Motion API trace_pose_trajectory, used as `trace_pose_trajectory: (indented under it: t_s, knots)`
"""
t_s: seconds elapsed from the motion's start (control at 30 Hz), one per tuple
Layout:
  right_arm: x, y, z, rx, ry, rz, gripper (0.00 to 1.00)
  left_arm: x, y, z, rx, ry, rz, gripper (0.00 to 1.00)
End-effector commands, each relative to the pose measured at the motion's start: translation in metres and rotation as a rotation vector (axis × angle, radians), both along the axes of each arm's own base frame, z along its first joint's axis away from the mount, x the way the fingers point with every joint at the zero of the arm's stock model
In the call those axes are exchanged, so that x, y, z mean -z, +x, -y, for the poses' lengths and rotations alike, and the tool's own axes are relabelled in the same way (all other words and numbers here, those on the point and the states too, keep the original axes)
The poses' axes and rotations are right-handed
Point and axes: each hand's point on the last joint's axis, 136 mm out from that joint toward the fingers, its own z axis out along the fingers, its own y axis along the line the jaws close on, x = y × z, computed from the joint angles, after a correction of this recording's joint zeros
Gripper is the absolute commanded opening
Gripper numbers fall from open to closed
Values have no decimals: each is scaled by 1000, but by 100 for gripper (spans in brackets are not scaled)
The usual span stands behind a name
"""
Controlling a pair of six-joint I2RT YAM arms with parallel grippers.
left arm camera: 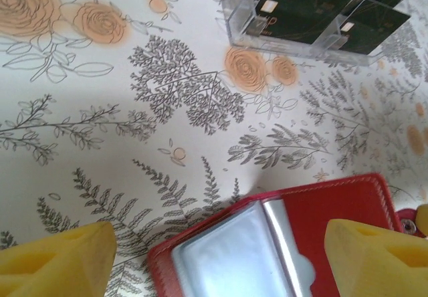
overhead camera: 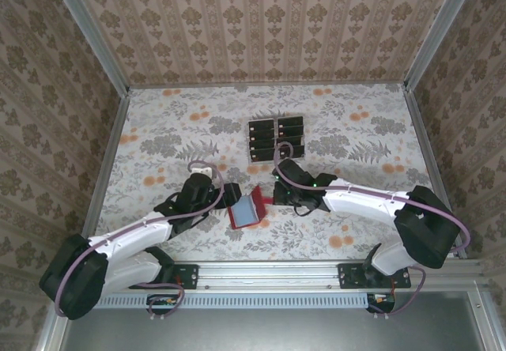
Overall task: Put the credit cards into the card holder
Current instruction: Place the card holder at the center of the table.
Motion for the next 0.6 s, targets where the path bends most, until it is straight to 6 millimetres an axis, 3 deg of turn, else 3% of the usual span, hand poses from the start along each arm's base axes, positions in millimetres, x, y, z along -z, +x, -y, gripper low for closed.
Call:
trace_pose_trajectory:
  t_s: [0.0, 0.2, 0.27, 0.33, 0.57]
  knots:
    - [15, 4, 20, 79, -23, -5, 0, 9, -2, -4, -11, 29, -20, 84]
    - [29, 0, 29, 92, -58, -36, 1, 13, 0, -2, -5, 44, -33, 84]
    - [26, -1, 27, 80, -54, -38, 18, 13, 1, -1, -3, 49, -36, 84]
    - [17, -2, 27, 74, -37, -28, 34, 14, 1, 0, 0, 54, -38, 83]
    - [-31, -7, 21, 30, 46, 41, 40, 17, 2, -1, 3, 72, -39, 84]
